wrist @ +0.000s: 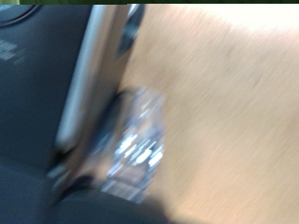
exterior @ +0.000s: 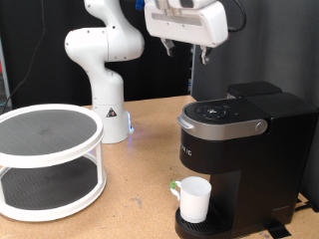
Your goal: Make a cup of coffee with the keurig machine
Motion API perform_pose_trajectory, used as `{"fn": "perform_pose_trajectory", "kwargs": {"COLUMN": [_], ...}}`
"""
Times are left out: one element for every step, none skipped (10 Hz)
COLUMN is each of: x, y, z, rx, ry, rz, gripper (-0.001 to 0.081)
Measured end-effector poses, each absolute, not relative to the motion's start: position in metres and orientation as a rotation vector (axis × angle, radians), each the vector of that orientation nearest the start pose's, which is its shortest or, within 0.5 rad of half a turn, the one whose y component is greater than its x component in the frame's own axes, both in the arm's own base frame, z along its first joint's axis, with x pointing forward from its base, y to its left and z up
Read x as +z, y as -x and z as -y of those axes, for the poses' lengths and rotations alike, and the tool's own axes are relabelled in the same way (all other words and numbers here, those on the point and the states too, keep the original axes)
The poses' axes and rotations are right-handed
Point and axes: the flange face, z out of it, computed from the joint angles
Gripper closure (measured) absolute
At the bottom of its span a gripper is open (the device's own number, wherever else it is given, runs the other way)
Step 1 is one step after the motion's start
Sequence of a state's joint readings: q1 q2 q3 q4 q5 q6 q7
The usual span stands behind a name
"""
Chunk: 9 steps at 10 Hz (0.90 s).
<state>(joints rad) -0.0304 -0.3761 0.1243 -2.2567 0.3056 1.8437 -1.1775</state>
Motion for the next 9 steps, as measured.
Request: {"fn": "perform_pose_trajectory", "kwargs": {"x": [0.515,0.522,0.528,0.534,0.538,0.541,0.542,0.543,0.542], "y": [-0.435,-0.440,-0.445,-0.452,-0.460,-0.466,-0.473,-0.479,-0.485], "z": [-0.075,-0.081,-0.085,-0.089,-0.091,-0.093,-0.095,-0.096,-0.097], "rx": [-0.060,-0.020,0.010,0.031,0.038,0.046,0.046,0.044,0.052], "ry": [2.435,2.438,2.434,2.435,2.441,2.443,2.439,2.459,2.473], "rz": [1.704,1.749,1.773,1.805,1.858,1.897,1.906,1.867,1.834], "gripper": [0.0001,0.0001,0.0001,0.0001,0.0001,0.0001,0.0001,0.0001,0.0001]}}
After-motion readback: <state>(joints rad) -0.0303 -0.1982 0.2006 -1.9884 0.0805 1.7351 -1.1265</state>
